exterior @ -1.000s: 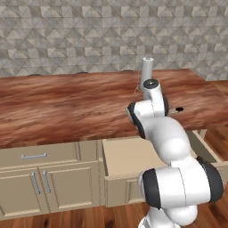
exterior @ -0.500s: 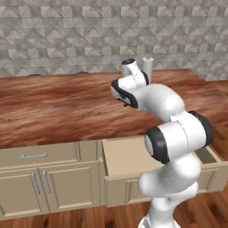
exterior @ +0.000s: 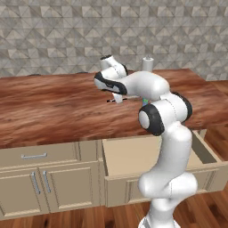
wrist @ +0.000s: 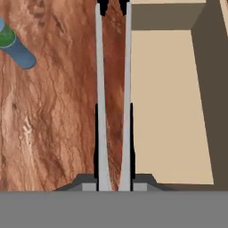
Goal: Pick the tongs from the drawer and place it on the counter.
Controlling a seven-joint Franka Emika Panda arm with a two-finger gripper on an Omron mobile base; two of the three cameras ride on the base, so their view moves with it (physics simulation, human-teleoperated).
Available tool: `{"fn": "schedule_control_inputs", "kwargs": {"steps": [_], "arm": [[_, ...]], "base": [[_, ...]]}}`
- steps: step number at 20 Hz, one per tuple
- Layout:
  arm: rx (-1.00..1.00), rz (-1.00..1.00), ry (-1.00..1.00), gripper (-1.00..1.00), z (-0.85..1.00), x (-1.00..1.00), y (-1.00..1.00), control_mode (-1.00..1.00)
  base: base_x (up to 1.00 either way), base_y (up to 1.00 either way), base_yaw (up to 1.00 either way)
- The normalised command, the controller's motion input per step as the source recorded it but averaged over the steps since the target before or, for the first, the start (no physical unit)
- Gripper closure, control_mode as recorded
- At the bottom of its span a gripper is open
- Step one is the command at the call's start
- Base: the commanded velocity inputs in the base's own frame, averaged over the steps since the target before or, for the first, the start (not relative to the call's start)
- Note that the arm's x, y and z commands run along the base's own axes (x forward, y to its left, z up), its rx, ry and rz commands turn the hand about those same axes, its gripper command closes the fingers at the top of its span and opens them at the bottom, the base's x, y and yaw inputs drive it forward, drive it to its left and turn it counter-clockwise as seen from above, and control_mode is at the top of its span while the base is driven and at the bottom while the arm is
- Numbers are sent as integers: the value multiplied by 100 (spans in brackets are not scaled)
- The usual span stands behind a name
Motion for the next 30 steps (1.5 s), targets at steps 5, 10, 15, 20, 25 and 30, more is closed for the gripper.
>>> {"fn": "schedule_control_inputs", "kwargs": {"steps": [5, 10, 15, 20, 25, 30], "arm": [[12, 0, 11, 100, -46, 79, -17, -100], [28, 0, 15, 100, -74, 52, -11, -100], [20, 0, 8, -100, -61, 22, 0, -100], [4, 0, 0, -100, -4, -2, 0, -100], [0, 0, -5, -100, 9, -31, 1, -100], [0, 0, -12, -100, 49, -92, 9, -100]], "base": [[0, 0, 0], [0, 0, 0], [0, 0, 0], [0, 0, 0], [0, 0, 0], [0, 0, 0]]}}
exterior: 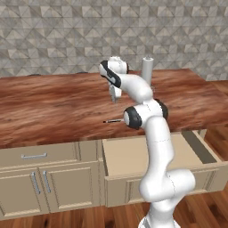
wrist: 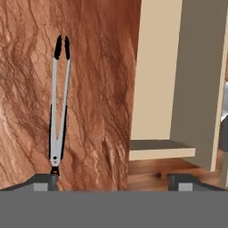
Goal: Pick the tongs from the drawer and place it on the counter.
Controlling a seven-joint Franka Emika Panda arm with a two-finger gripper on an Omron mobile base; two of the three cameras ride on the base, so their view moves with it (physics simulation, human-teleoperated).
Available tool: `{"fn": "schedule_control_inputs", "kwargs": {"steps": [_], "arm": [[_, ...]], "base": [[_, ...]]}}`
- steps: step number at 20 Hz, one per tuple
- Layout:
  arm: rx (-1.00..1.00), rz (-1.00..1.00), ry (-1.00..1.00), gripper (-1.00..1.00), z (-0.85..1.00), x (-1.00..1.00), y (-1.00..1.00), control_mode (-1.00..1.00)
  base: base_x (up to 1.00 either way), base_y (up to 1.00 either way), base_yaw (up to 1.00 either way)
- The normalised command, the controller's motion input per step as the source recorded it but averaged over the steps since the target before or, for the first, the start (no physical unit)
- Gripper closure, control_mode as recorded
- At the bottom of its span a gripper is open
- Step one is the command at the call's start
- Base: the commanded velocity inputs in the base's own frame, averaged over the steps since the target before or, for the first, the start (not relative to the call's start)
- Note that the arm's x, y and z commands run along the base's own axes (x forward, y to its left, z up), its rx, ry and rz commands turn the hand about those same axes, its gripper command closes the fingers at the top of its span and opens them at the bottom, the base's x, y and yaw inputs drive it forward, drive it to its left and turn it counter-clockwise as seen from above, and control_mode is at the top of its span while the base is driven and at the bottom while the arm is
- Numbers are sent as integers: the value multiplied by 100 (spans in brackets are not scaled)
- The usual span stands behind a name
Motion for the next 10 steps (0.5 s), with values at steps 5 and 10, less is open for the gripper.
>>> {"fn": "schedule_control_inputs", "kwargs": {"steps": [5, 10], "arm": [[0, 0, -9, -100, 18, -100, 1, -100], [5, 0, -6, -100, 0, -100, 0, -100]], "base": [[0, 0, 0], [0, 0, 0]]}}
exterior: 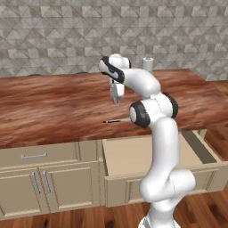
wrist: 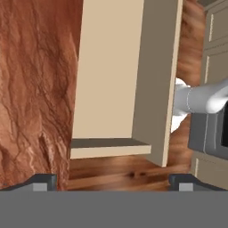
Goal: Pick the tongs from the drawer and place it on the counter.
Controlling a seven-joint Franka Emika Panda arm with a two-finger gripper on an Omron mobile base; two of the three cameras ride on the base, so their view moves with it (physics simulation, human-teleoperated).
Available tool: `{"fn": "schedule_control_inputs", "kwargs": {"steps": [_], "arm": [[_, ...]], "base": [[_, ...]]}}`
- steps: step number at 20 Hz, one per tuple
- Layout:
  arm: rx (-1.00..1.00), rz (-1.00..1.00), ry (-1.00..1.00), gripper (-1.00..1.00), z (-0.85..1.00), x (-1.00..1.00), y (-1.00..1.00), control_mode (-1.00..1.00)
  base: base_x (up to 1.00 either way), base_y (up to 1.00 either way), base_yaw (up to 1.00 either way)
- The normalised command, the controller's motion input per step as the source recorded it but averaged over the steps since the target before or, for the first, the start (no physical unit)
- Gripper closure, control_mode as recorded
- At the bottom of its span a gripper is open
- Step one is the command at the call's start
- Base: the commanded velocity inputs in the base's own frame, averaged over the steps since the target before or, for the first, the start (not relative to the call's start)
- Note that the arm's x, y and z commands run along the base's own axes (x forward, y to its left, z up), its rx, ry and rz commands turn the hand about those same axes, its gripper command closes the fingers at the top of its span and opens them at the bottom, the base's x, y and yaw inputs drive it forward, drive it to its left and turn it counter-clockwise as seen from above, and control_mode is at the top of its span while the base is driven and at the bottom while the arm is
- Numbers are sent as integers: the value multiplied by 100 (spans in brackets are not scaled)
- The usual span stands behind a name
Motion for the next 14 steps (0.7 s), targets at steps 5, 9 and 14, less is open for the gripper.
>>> {"fn": "schedule_control_inputs", "kwargs": {"steps": [5, 9, 14], "arm": [[8, 0, -1, -100, 0, -100, 0, -100], [12, 0, 0, -100, 0, -100, 0, -100], [12, 0, 0, -100, 0, -100, 0, -100]], "base": [[0, 0, 0], [0, 0, 0], [0, 0, 0]]}}
